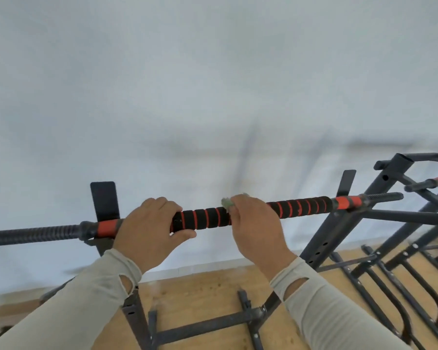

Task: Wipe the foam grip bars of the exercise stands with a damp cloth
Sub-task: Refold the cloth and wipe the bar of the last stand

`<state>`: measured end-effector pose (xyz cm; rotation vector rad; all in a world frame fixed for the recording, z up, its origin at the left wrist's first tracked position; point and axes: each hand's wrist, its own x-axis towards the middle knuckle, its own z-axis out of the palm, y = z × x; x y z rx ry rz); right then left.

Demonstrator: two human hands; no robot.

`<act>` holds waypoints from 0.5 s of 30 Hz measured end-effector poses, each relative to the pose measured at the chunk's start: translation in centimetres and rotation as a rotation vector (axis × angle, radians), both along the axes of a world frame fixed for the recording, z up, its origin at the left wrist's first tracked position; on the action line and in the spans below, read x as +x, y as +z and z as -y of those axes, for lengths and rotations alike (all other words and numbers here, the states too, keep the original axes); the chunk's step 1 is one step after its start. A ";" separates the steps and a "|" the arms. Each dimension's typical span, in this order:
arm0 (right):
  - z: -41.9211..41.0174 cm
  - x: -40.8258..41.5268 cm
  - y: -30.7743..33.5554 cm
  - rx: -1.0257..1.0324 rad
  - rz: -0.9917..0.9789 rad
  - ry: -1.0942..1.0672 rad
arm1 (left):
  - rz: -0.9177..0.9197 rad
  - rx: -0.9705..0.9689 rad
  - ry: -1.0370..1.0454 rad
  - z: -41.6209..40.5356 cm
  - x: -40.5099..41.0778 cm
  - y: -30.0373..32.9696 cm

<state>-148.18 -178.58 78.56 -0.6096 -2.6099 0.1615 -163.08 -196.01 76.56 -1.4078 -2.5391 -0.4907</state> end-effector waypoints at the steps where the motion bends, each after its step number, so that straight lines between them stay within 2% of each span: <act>1: -0.7 0.1 0.0 -0.032 0.017 0.002 | 0.040 -0.034 -0.031 0.5 0.1 0.4; 3: -1.8 0.7 0.0 -0.076 0.049 0.002 | 0.047 -0.045 -0.041 2.2 -0.2 0.9; 6: -2.1 0.6 -0.3 -0.071 0.028 0.024 | -0.094 -0.049 0.045 4.6 -1.1 0.8; 9: -1.8 0.3 -0.5 -0.092 0.020 0.006 | -0.091 -0.036 0.041 5.4 -1.7 0.4; 13: 0.0 -0.5 -1.0 -0.080 -0.101 -0.065 | -0.116 0.025 -0.001 5.3 -2.2 -0.2; 15: 2.9 -2.2 -1.2 -0.056 -0.147 -0.017 | -0.116 0.051 -0.006 5.4 -2.3 -0.4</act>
